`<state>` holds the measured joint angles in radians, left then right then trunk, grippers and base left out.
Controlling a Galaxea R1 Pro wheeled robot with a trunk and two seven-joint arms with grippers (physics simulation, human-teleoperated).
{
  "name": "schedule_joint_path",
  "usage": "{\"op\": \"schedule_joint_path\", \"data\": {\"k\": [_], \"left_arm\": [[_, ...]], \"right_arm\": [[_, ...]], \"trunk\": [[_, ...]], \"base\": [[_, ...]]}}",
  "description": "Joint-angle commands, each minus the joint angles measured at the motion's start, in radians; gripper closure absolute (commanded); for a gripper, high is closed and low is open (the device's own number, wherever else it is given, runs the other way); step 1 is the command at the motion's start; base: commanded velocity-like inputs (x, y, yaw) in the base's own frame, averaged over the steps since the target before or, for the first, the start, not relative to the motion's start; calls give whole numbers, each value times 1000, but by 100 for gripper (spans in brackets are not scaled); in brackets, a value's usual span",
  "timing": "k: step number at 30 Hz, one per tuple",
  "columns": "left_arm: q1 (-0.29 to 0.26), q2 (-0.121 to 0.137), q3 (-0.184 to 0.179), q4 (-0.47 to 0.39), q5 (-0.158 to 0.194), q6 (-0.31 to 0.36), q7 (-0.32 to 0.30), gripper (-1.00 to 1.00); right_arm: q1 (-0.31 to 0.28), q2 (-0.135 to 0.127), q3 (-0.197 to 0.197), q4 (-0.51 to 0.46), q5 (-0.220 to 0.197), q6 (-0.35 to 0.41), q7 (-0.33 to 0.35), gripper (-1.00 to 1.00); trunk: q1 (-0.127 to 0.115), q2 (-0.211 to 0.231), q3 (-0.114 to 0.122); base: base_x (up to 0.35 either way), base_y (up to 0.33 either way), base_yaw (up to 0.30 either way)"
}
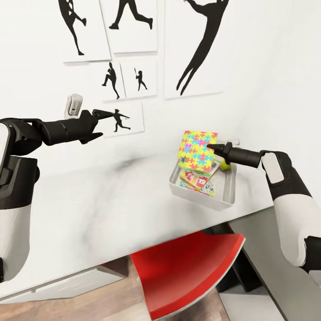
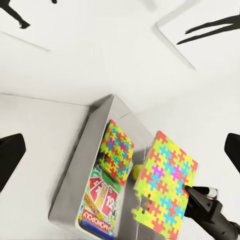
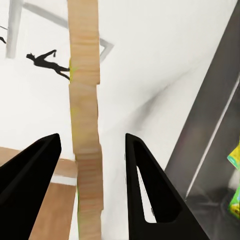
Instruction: Put all the toys in the child's room - the three board games (two on the bed and one on the table), the two jigsaw puzzles on the table, and the tennis ball on the table - inside the toy box on the table in the child's room.
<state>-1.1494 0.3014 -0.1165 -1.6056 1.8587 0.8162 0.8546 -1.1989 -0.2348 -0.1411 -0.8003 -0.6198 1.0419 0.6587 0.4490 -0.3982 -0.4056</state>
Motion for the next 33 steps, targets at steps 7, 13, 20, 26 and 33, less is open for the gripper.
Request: {"op": "schedule_joint_path", "data": {"k": [7,13,20,26,33], "left_arm": [[-1,-1,-2,-1,10,-2,10,-100],[-1,-2,-3,-1,10,-2,9,-100],[-1,-3,-5,0,10,-2,9,-100],[-1,-3,-6,0,10,-2,8,-100],[-1,-4,-7,0,10,-3,8,-100]], "right_arm": [[-23,-3,-4,67,4,5,-10,100],[-61,-6,-6,150,4,5,-71,100],[-86,-7,-8,191,2,5,-133,100],[-94,-11,-10,205,2,5,-158,100],[-96,-26,-12,206,3,5,-166,100]], "trunk": [[1,-2,-2],[1,-2,-2],[1,-2,-2],[1,-2,-2],[1,-2,-2]], "base": [[151,61,3],[47,19,1],[16,6,0],[5,2,0],[2,1,0]]}}
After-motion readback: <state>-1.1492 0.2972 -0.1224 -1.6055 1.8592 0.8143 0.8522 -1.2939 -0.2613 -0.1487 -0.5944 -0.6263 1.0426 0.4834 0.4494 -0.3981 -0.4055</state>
